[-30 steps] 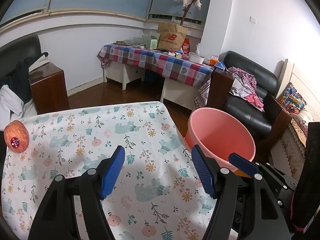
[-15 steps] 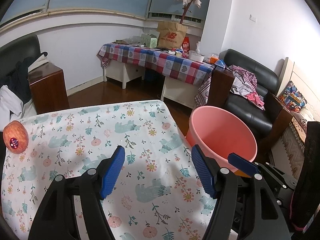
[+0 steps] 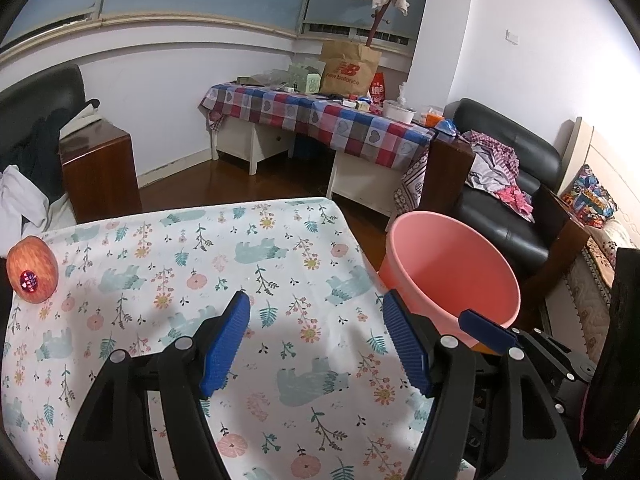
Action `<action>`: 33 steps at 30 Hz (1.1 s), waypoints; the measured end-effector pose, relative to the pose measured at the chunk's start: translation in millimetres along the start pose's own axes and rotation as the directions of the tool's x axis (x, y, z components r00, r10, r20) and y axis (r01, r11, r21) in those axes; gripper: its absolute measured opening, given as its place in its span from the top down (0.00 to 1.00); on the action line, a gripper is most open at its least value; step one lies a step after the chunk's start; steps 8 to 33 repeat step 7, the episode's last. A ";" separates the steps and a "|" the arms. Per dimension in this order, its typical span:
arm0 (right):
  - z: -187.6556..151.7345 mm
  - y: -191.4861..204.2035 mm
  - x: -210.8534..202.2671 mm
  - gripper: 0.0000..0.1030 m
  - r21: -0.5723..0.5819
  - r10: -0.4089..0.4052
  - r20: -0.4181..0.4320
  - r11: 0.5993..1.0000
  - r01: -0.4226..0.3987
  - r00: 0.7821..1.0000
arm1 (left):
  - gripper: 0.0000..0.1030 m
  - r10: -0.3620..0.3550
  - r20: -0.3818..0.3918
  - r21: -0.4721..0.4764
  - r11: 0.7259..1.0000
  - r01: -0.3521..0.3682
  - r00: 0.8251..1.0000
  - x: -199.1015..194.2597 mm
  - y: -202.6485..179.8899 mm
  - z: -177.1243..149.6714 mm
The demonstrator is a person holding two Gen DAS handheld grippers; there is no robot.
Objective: Collect trash
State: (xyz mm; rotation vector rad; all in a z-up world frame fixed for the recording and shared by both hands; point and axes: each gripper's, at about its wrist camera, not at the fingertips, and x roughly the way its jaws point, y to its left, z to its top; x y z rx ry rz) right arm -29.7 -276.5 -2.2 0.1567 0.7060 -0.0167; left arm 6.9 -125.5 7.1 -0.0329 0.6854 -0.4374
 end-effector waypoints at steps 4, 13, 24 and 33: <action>-0.2 1.2 1.0 0.48 -0.002 0.002 -0.003 1.000 -0.002 1.000 | 0.34 0.005 -0.017 -0.006 1.000 -0.005 1.000 1.8 0.1 0.9; -0.3 1.8 2.3 0.48 -0.005 0.004 -0.005 1.000 -0.004 1.000 | 0.34 0.006 -0.018 -0.007 1.000 -0.006 1.000 1.5 0.2 1.1; -0.3 1.8 2.3 0.48 -0.005 0.004 -0.005 1.000 -0.004 1.000 | 0.34 0.006 -0.018 -0.007 1.000 -0.006 1.000 1.5 0.2 1.1; -0.3 1.8 2.3 0.48 -0.005 0.004 -0.005 1.000 -0.004 1.000 | 0.34 0.006 -0.018 -0.007 1.000 -0.006 1.000 1.5 0.2 1.1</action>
